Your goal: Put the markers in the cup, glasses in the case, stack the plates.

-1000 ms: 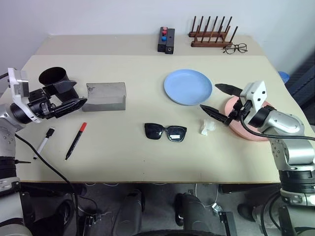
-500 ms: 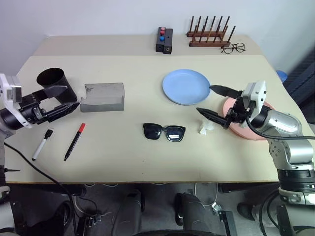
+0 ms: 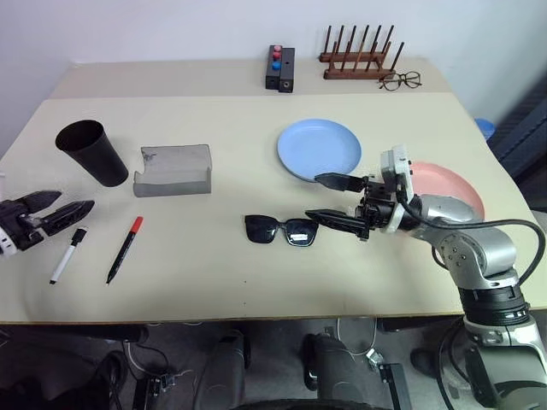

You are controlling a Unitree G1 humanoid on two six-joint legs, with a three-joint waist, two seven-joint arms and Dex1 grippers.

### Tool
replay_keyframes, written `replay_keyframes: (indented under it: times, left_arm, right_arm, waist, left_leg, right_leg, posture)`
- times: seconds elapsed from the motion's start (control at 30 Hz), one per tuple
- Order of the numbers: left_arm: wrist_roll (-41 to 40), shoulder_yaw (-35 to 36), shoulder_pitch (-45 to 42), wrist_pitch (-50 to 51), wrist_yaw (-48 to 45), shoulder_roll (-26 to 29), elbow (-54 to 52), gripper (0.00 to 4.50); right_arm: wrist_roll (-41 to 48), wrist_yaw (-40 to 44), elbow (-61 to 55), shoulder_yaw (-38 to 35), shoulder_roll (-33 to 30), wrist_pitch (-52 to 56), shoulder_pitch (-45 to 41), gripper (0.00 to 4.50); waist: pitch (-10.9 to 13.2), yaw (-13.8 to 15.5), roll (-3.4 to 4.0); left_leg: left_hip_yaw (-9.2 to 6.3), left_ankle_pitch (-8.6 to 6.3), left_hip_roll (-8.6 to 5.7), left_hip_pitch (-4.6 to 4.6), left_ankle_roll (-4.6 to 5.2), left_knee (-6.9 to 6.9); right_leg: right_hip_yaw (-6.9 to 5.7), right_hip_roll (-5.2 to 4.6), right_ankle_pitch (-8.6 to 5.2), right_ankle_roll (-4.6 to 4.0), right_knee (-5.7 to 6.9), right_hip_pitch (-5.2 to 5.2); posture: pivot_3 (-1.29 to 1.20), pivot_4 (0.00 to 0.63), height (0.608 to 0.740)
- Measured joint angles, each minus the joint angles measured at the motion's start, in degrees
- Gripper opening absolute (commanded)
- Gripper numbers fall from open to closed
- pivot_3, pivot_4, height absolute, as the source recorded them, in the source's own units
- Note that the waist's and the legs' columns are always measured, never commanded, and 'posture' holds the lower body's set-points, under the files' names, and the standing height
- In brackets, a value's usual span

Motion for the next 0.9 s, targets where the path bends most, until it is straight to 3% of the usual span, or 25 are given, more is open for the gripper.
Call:
replay_keyframes:
  times: [0.13, 0.4, 0.57, 0.9]
  left_arm:
    - [1.05, -1.05, -0.43, 4.16, 2.5, 1.0, 4.05, 4.46]
    - [9.54, -12.01, -9.55, 6.04, 5.95, 5.77, 14.68, 4.46]
    - [12.5, -23.87, -18.72, 14.57, 0.81, 9.53, 18.72, 4.46]
    - [23.84, -44.8, -31.7, 16.03, -11.55, 13.56, 25.12, 4.46]
  right_arm:
    - [-0.3, -0.38, -3.12, 0.07, -0.05, -0.67, 0.65, 4.41]
    - [-0.78, -1.62, -5.23, -0.77, -1.24, -0.64, 3.69, 4.41]
    - [-0.86, -2.21, -5.53, -1.3, -1.27, -0.66, 4.34, 4.41]
    - [-1.72, -2.62, -5.54, -1.53, -1.31, -1.23, 4.47, 4.41]
  waist:
    - [-0.01, 0.02, -0.02]
    - [-0.04, 0.0, -0.07]
    - [-0.04, -0.08, -0.1]
    - [-0.03, -0.16, -0.13]
  left_leg:
    - [0.08, -0.01, 0.0, 0.01, -0.02, 0.03]
    - [0.22, 0.0, 0.05, 0.0, -0.03, 0.02]
    - [0.33, 0.01, 0.05, 0.02, -0.02, 0.02]
    - [0.48, 0.02, 0.09, 0.01, 0.0, 0.01]
  right_leg:
    - [0.01, -0.03, 0.0, 0.0, -0.01, 0.02]
    - [0.02, -0.03, 0.01, -0.01, -0.01, -0.01]
    - [0.08, -0.03, 0.02, 0.02, 0.03, -0.02]
    - [0.21, 0.03, 0.05, 0.07, 0.1, -0.12]
  posture:
    - [0.0, 0.15, 0.74]
    - [0.0, 0.15, 0.74]
    - [0.0, 0.15, 0.74]
    - [0.0, 0.15, 0.74]
